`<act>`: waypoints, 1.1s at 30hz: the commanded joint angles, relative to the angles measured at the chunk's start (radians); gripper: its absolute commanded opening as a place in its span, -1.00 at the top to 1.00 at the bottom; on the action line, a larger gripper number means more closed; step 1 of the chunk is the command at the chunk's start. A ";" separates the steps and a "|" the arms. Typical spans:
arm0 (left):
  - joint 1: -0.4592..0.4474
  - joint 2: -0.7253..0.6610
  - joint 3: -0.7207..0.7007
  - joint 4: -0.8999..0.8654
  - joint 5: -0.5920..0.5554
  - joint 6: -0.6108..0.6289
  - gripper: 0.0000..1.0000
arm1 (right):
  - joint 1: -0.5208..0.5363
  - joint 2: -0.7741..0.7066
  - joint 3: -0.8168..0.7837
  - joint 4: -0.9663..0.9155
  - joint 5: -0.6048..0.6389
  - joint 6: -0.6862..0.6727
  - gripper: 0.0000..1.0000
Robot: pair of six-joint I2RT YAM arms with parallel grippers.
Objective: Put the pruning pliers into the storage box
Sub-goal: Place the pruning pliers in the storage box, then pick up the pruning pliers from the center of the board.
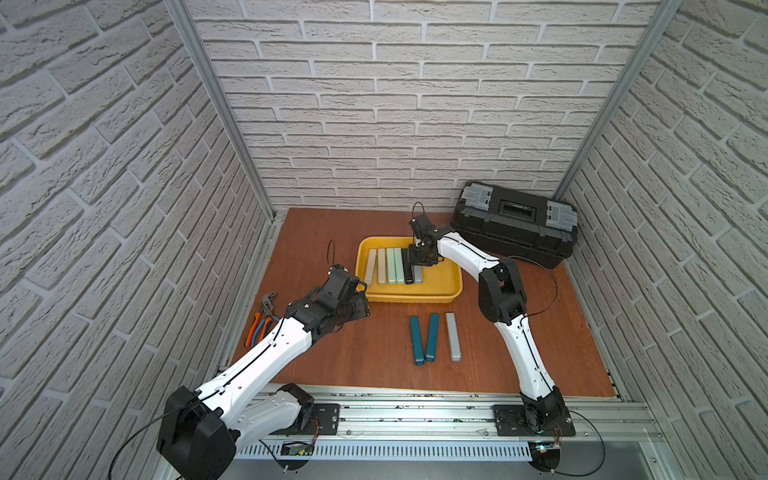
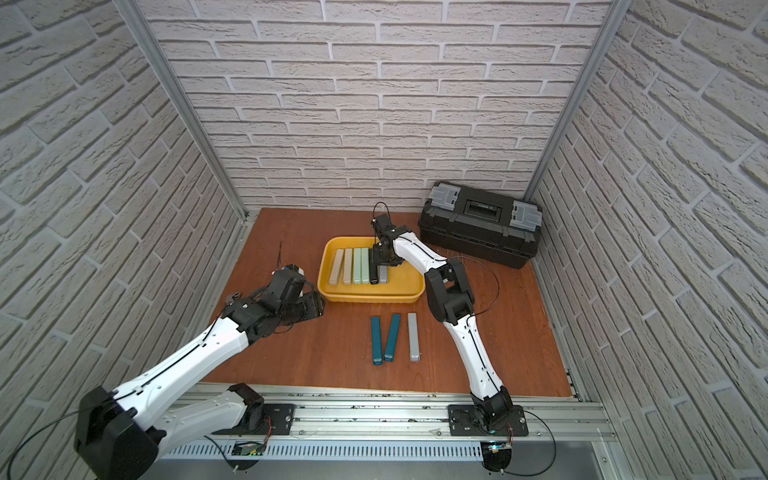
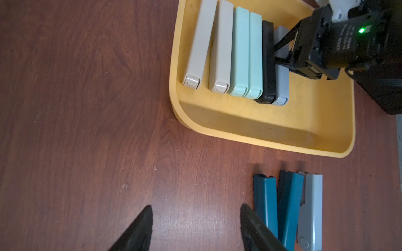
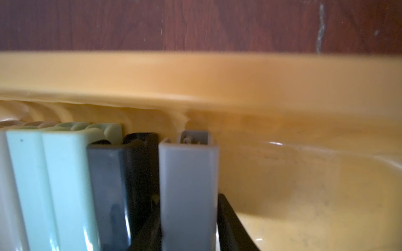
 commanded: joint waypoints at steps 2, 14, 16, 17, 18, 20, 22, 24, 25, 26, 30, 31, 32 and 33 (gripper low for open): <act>0.006 0.027 0.041 0.009 0.002 0.026 -0.28 | 0.002 -0.116 0.010 -0.025 -0.009 -0.033 0.21; 0.004 0.117 0.067 0.099 0.010 0.048 -0.29 | 0.024 -0.474 -0.251 -0.015 0.131 -0.117 0.21; -0.002 0.131 0.072 0.117 0.016 0.054 -0.30 | 0.038 -0.576 -0.355 -0.003 0.182 -0.126 0.19; -0.006 0.139 0.078 0.117 0.018 0.064 -0.32 | 0.044 -0.626 -0.419 0.008 0.200 -0.128 0.19; -0.008 0.146 0.084 0.114 0.015 0.075 -0.34 | 0.050 -0.675 -0.485 0.015 0.213 -0.128 0.16; -0.008 0.164 0.088 0.112 0.012 0.091 -0.34 | 0.056 -0.760 -0.607 0.022 0.225 -0.113 0.15; -0.011 0.181 0.091 0.116 0.009 0.095 -0.34 | 0.061 -0.840 -0.717 0.021 0.234 -0.087 0.15; -0.014 0.198 0.095 0.130 0.015 0.096 -0.34 | 0.070 -0.918 -0.817 0.020 0.253 -0.057 0.14; -0.017 0.209 0.097 0.136 0.016 0.098 -0.34 | 0.073 -0.958 -0.866 0.017 0.259 -0.037 0.12; -0.019 0.222 0.102 0.138 0.017 0.100 -0.34 | 0.080 -0.993 -0.913 0.015 0.258 -0.018 0.10; -0.025 0.260 0.133 0.133 0.029 0.106 -0.34 | 0.120 -1.098 -1.077 0.011 0.256 0.050 -0.01; -0.029 0.268 0.142 0.130 0.030 0.108 -0.34 | 0.133 -1.111 -1.115 0.012 0.247 0.068 -0.03; -0.031 0.272 0.147 0.128 0.031 0.109 -0.34 | 0.148 -1.118 -1.150 0.013 0.239 0.084 -0.03; -0.032 0.276 0.151 0.128 0.031 0.109 -0.34 | 0.164 -1.117 -1.176 0.015 0.227 0.097 -0.04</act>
